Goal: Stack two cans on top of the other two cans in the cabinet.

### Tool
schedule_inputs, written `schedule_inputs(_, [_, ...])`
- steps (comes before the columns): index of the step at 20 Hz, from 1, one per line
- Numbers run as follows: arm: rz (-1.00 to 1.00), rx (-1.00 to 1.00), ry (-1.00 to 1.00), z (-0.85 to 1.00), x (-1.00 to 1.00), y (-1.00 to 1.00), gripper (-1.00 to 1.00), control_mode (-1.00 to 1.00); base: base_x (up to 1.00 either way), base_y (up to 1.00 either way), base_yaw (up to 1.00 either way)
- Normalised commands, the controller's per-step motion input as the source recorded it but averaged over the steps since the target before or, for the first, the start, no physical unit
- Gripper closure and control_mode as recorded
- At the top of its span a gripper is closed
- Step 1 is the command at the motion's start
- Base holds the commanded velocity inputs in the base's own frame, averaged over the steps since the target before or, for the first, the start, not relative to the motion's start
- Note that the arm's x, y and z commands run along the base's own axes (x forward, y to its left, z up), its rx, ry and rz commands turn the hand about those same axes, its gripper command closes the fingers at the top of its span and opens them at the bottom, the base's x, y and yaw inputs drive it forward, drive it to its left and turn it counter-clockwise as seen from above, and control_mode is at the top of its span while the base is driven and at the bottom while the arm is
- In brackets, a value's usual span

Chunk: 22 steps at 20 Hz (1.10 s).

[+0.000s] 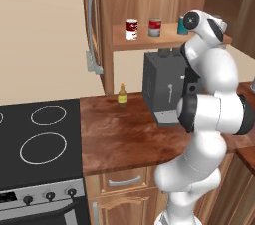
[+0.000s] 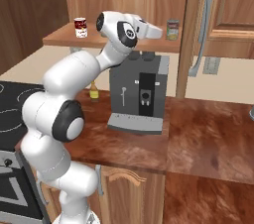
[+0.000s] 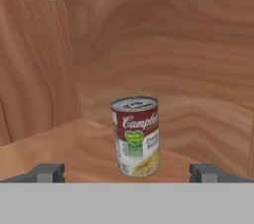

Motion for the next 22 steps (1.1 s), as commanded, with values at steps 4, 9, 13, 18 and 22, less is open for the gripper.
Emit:
schedule_inputs(4, [0.0, 0.0, 0.0, -0.01, 0.11, -0.19, -1.0, -1.0, 0.0, 0.0, 0.0])
schedule_inputs(9, [0.0, 0.0, 0.0, 0.0, 0.03, -0.19, -1.0, -1.0, 0.0, 0.0, 0.0])
schedule_inputs(13, [0.0, 0.0, 0.01, 0.0, 0.0, -0.19, -1.0, -1.0, 0.0, 0.0, 0.0])
schedule_inputs(18, [0.0, 0.0, 0.04, 0.0, 0.0, -0.05, -1.0, -1.0, 0.0, 0.0, 0.0])
schedule_inputs(22, [0.0, 0.0, 0.06, 0.0, 0.0, 0.0, -1.0, -1.0, 0.0, 0.0, 0.0])
